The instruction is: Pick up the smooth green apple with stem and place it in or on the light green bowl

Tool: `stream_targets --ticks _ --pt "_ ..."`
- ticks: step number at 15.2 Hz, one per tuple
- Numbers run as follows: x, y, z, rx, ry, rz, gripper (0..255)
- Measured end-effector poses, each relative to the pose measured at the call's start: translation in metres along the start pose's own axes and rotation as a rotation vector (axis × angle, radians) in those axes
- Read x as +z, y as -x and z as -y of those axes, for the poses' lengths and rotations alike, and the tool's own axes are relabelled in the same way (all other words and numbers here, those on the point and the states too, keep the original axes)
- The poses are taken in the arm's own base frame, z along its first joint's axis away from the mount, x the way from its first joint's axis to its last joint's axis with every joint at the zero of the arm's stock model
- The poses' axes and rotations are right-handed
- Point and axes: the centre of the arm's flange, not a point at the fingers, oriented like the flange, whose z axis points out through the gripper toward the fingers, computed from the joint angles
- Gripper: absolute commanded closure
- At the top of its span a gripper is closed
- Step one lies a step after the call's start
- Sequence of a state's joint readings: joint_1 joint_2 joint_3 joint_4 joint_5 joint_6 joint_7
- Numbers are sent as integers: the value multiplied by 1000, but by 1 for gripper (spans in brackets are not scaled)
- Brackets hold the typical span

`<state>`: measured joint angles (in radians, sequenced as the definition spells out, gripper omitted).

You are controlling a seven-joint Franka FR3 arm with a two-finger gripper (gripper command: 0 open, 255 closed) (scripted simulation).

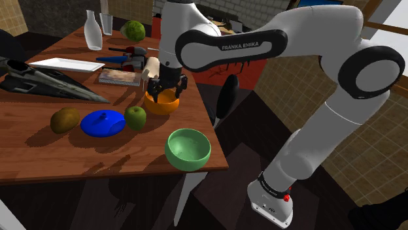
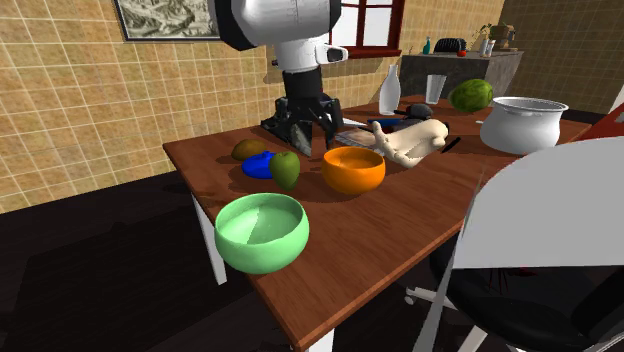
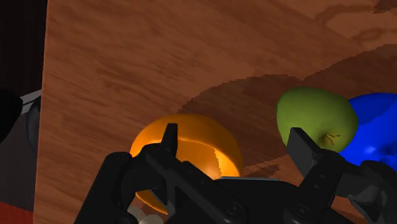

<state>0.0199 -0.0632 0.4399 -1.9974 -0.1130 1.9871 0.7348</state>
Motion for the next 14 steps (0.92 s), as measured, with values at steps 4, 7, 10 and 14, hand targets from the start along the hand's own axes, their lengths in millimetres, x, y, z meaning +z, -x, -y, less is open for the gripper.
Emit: stream_targets --ticks 4,7,10,14 --pt "17 -20 45 22 9 -4 0" --pt "34 -37 80 40 16 -6 0" --pt "48 -52 109 56 23 -9 0" --pt "67 -57 117 60 25 -10 0"
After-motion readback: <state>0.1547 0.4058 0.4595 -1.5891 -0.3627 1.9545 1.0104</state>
